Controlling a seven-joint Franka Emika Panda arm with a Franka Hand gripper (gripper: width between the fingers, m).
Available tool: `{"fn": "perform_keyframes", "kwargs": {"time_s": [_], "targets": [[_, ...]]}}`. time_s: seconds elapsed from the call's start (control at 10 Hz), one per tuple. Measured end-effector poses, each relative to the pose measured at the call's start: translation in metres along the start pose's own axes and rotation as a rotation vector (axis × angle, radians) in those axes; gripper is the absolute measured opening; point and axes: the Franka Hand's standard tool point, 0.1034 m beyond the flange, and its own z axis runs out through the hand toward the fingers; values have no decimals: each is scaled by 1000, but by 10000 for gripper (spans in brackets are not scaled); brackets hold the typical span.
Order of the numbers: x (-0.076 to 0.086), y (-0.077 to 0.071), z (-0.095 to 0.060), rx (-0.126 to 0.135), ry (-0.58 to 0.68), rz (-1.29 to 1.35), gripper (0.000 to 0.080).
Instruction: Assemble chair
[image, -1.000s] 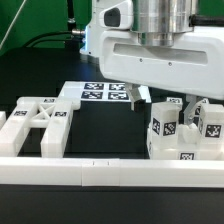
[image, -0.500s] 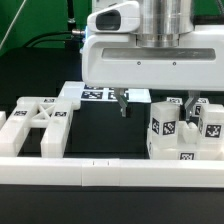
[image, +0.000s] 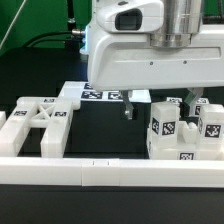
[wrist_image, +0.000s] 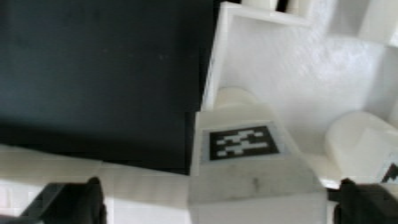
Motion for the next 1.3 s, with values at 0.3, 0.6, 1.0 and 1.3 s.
{"fn": "perform_keyframes", "kwargs": {"time_s": [0.3, 0.6, 1.0, 1.3], "targets": [[0, 0, 1, -2, 8, -2, 389], [-1, 1, 2, -2, 6, 16, 287], [1, -2, 3, 3, 11, 418, 287], [-1, -12, 5, 10, 8, 839, 287]]}}
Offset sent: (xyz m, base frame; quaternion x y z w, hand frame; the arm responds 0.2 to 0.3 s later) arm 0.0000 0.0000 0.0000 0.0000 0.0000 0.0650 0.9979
